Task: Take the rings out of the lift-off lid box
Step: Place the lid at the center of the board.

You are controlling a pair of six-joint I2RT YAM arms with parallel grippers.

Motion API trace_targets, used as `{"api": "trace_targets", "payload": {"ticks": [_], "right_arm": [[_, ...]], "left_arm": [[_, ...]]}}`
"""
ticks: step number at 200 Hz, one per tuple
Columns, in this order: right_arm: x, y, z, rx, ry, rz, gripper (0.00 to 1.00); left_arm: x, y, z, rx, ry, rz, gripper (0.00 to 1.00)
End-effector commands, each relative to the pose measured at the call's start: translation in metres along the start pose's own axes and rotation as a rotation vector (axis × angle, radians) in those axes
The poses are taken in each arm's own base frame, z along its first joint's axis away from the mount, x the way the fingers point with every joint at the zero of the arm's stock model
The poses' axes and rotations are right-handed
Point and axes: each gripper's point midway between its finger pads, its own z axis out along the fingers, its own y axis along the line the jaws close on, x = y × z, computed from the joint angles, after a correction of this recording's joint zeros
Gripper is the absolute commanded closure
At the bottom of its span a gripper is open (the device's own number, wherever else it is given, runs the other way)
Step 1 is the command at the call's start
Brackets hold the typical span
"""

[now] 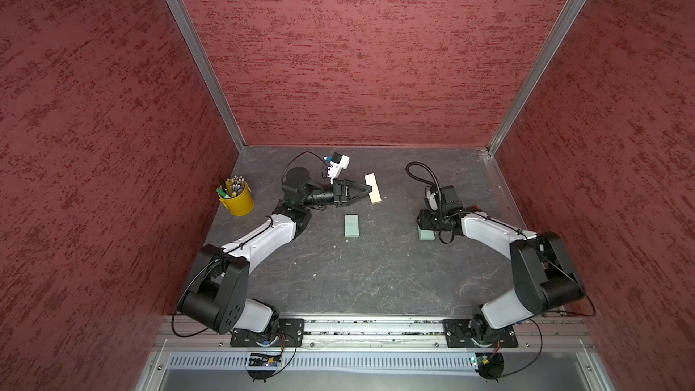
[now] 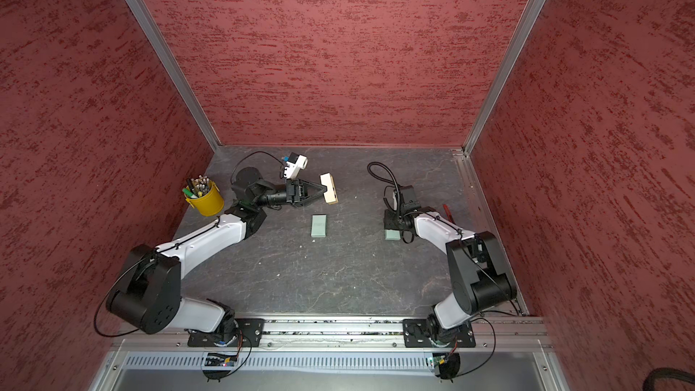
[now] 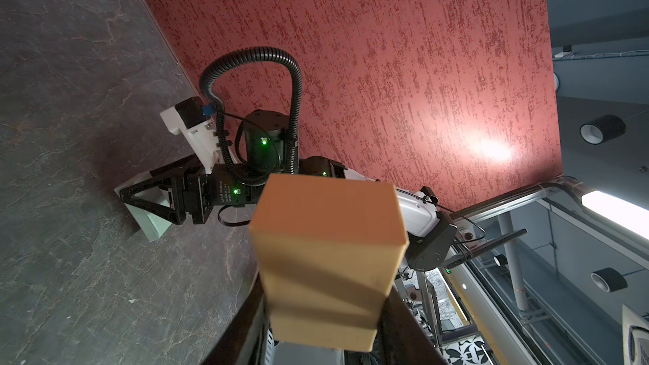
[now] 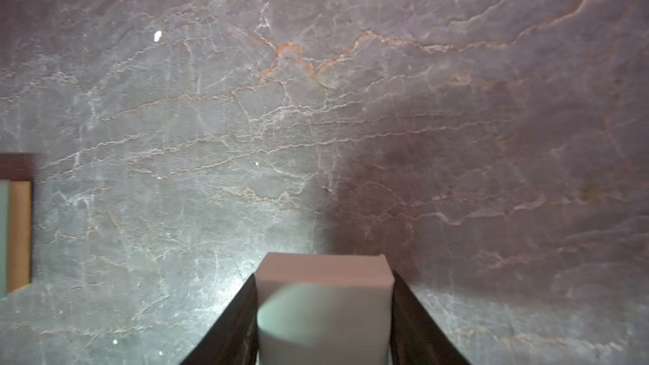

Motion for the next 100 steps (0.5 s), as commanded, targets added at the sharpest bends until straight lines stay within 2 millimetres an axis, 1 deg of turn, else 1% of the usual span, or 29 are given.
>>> {"api": "trace_targets", "payload": {"ticks": [1,66,79,89,100], "right_arm": [[-0.013,-0.005,0.003,0.029,-0.051,-0.016,0.45],[-0.015,-0.008,0.007,0.049,-0.046,-0.026,0.36],[-0.021,-0.004,0.002,0.039,-0.054,-0.027,0.33],[-0.028,0.000,-0.006,0.025,-0.069,-0.027,0.32],[-0.039,0.012,-0.018,-0.019,-0.092,-0.035,0.32]], "left_arm": [[-0.004,-0.016,0.003,0.017,-0.013,0.056,0.65],[-0.001,-0.017,0.007,0.019,-0.009,0.055,0.65],[-0.001,-0.018,0.006,0.019,-0.006,0.056,0.65],[0.001,-0.018,0.007,0.017,-0.004,0.055,0.65],[0.003,-0.018,0.007,0.018,0.003,0.056,0.65]]}}
